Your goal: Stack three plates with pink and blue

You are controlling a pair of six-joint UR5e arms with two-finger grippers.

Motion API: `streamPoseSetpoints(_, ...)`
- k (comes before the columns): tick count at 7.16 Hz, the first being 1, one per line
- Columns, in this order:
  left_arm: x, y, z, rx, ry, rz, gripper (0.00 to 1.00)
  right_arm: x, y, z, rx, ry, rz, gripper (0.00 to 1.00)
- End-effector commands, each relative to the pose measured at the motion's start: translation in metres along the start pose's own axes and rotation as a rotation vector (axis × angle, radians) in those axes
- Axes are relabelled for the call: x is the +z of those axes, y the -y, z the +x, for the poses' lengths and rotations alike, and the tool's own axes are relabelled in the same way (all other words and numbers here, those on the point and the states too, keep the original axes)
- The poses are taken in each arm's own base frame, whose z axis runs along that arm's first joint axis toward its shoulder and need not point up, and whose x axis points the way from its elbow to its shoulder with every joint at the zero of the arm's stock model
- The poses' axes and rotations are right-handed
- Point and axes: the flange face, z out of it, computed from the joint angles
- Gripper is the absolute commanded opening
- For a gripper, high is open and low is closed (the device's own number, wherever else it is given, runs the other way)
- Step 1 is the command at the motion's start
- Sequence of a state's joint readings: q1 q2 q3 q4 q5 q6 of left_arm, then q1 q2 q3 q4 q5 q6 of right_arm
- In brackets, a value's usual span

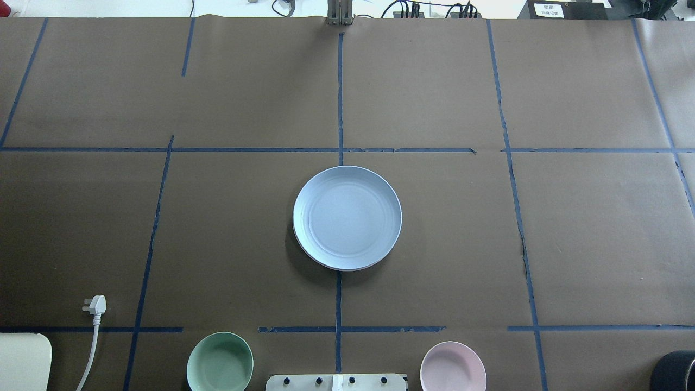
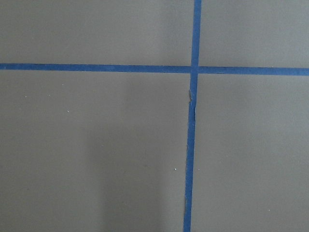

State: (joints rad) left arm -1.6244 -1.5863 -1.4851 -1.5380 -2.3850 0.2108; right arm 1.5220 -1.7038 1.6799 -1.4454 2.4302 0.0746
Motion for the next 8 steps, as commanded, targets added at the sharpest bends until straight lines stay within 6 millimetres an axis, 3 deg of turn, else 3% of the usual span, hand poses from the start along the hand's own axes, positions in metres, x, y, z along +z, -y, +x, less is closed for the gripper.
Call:
streamPoseSetpoints(1, -0.005, 0.004, 0.005, -0.007, 0.003, 0.009, 1.0, -0.002, -0.002, 0.008, 0.008, -0.028, 0.006, 1.0)
streamPoseSetpoints(3, -0.022, 0.008, 0.021, -0.05, 0.014, 0.042, 1.0, -0.002, -0.002, 0.008, 0.011, -0.038, 0.007, 1.0)
streamPoseSetpoints(8, -0.021, 0.011, 0.026, -0.034, 0.032, 0.04, 1.0, -0.001, -0.002, 0.009, 0.015, -0.036, 0.005, 1.0)
